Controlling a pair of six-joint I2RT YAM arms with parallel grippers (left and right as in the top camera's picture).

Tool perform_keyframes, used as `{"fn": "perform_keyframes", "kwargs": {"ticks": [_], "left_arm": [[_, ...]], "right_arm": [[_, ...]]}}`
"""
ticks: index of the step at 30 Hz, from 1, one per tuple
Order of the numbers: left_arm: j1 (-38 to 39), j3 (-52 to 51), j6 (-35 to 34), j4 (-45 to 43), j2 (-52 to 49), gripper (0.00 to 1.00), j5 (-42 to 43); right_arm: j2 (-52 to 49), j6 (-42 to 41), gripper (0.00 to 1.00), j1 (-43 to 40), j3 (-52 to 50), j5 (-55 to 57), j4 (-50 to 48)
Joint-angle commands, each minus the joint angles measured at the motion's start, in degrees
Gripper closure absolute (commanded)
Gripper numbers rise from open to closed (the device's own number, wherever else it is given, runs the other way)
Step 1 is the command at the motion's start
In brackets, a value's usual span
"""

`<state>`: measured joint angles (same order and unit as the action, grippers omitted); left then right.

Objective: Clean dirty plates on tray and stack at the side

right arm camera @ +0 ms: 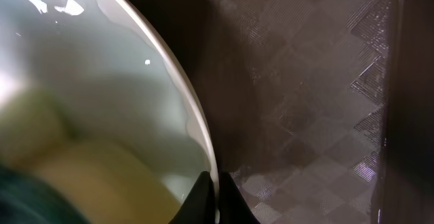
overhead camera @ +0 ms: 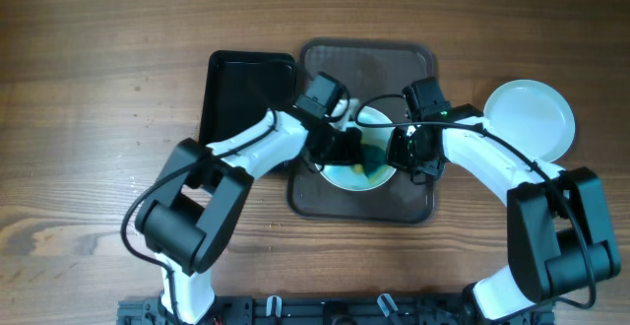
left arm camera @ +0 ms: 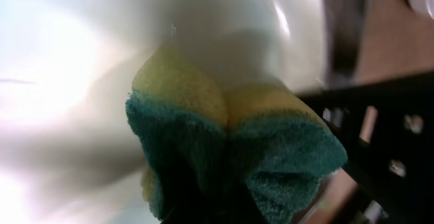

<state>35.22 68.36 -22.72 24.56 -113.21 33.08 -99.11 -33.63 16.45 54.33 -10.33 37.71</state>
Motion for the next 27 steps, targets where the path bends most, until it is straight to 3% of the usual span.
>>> {"fn": "perform_keyframes", "kwargs": {"ticks": [1, 6, 12, 14, 17, 22, 23, 25, 27], "left_arm": [[1.6, -0.5, 0.5, -0.7, -2.2, 0.96, 5.3], [-0.5, -0.2, 1.5, 8.6, 5.0, 0.96, -12.5], [-9.6, 0.0, 1.6, 15.3, 29.2, 0.96, -12.7], [-16.5, 0.0, 1.7, 20.4, 34.2, 0.96, -21.4], [-22.6, -1.6, 1.7, 23.2, 31.7, 0.96, -35.4], [-26.1, -5.4, 1.7, 17.5, 15.4, 0.96, -32.5], [-26.1, -5.4, 1.7, 16.7, 13.7, 0.92, -30.1], [-26.1, -5.1, 1.7, 15.9, 13.7, 0.56, -27.0], [-26.1, -4.2, 1.7, 16.8, 15.4, 0.48, -25.2]], "right_arm": [[-0.8, 0.5, 0.96, 0.2, -0.4, 1.2, 0.7], [-0.8, 0.9, 0.96, 0.2, -0.4, 1.3, 1.0], [-0.8, 1.8, 0.96, 0.2, -0.4, 1.3, 1.5], [-0.8, 2.2, 0.96, 0.2, -0.4, 1.3, 1.6], [-0.8, 3.7, 0.96, 0.2, -0.4, 1.3, 1.1], [-0.8, 11.7, 0.96, 0.2, -0.4, 1.3, 0.9], [-0.8, 11.8, 0.96, 0.2, -0.4, 1.2, 0.9], [-0.6, 11.1, 0.96, 0.2, -0.3, 1.2, 0.9], [1.1, 11.1, 0.96, 0.2, 0.1, 1.3, 1.1]]}}
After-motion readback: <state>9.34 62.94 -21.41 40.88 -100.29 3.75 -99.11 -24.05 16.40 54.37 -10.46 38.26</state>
